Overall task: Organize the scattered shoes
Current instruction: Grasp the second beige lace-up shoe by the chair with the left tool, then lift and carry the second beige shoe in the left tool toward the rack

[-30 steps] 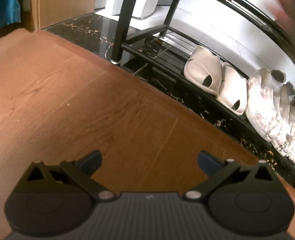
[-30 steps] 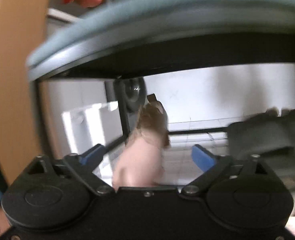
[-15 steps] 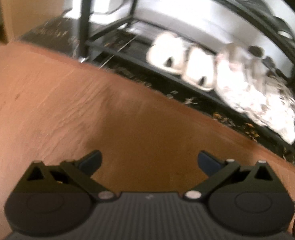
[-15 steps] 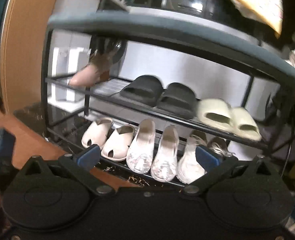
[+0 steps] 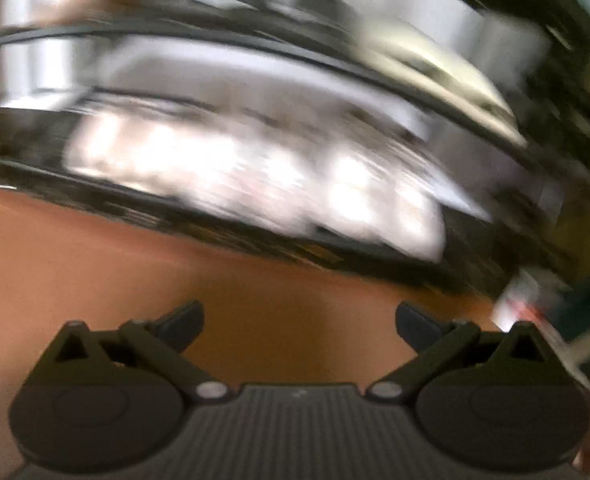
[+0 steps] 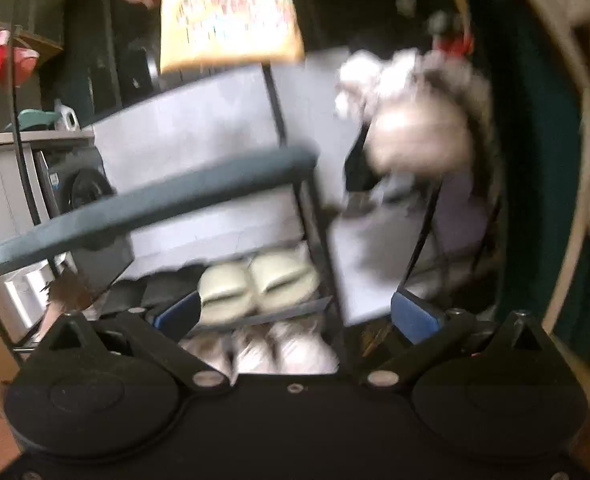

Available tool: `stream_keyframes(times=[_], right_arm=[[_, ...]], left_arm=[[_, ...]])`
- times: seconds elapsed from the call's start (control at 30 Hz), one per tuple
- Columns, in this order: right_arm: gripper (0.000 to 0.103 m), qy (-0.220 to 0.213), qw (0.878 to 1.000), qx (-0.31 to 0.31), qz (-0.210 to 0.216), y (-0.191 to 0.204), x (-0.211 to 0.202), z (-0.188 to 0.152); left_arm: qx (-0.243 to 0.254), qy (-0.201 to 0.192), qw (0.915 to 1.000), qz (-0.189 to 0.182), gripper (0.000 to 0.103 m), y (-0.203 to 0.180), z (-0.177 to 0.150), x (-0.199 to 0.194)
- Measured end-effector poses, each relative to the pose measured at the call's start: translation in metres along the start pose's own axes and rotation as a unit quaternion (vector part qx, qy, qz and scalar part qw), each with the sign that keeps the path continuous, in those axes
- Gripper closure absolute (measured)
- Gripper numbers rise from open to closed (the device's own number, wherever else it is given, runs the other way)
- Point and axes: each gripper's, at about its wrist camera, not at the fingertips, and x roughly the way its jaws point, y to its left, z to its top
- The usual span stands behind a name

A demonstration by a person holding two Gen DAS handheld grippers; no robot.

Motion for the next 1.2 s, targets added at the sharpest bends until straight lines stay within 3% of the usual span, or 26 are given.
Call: stream_keyframes(times=[0.07, 0.13, 0.37, 0.57, 0.67, 0.77, 0.83, 0.9, 0.93, 1.0, 1.03, 1.13, 1.2], right_arm=[[0.000, -0.033, 0.999, -0.010, -0.014, -0.014, -0.017, 0.004], [0.000, -0.050, 0.998, 0.016, -0.020, -0.036, -0.036, 0.009], [0.000, -0.002, 0.991, 0.132, -0.021, -0.098, -0.035, 0.002], [0.000, 0.002, 0.991, 0.135, -0.005, -0.106, -0.040, -0.007], [0.000, 0.003, 0.990, 0.140, -0.007, -0.115, -0.042, -0.009], [0.000, 0.013, 0.988, 0.157, -0.009, -0.124, -0.040, -0.013], [0.000, 0.024, 0.985, 0.171, -0.007, -0.130, -0.036, -0.016], [0.000, 0.028, 0.984, 0.176, -0.015, -0.133, -0.032, -0.017], [0.000, 0.029, 0.984, 0.177, -0.018, -0.133, -0.030, -0.017], [0.000, 0.032, 0.983, 0.177, -0.019, -0.132, -0.029, -0.019], [0.000, 0.034, 0.984, 0.177, -0.019, -0.131, -0.028, -0.020], [0.000, 0.041, 0.985, 0.168, -0.017, -0.125, -0.026, -0.022], [0.000, 0.047, 0.986, 0.162, -0.013, -0.119, -0.024, -0.023]], left_arm=[[0.035, 0.020, 0.9979, -0.050, 0.001, -0.052, -0.012, 0.016], [0.031, 0.048, 0.9966, -0.060, 0.001, -0.073, -0.024, 0.034], [0.003, 0.146, 0.9859, -0.082, 0.001, -0.132, -0.066, 0.095], [-0.022, 0.228, 0.9681, -0.100, 0.001, -0.183, -0.102, 0.148], [-0.064, 0.226, 0.9659, -0.110, 0.001, -0.186, -0.106, 0.156], [-0.120, 0.253, 0.9497, -0.140, 0.001, -0.193, -0.109, 0.168], [-0.109, 0.265, 0.9471, -0.144, 0.001, -0.202, -0.108, 0.174], [-0.097, 0.269, 0.9464, -0.150, 0.012, -0.206, -0.112, 0.184], [-0.113, 0.259, 0.9457, -0.161, 0.022, -0.202, -0.112, 0.187], [-0.149, 0.265, 0.9345, -0.185, 0.030, -0.188, -0.111, 0.193], [-0.151, 0.268, 0.9315, -0.195, 0.040, -0.185, -0.110, 0.193], [-0.126, 0.252, 0.9357, -0.212, 0.061, -0.183, -0.103, 0.180], [-0.129, 0.252, 0.9354, -0.212, 0.066, -0.177, -0.099, 0.172]])
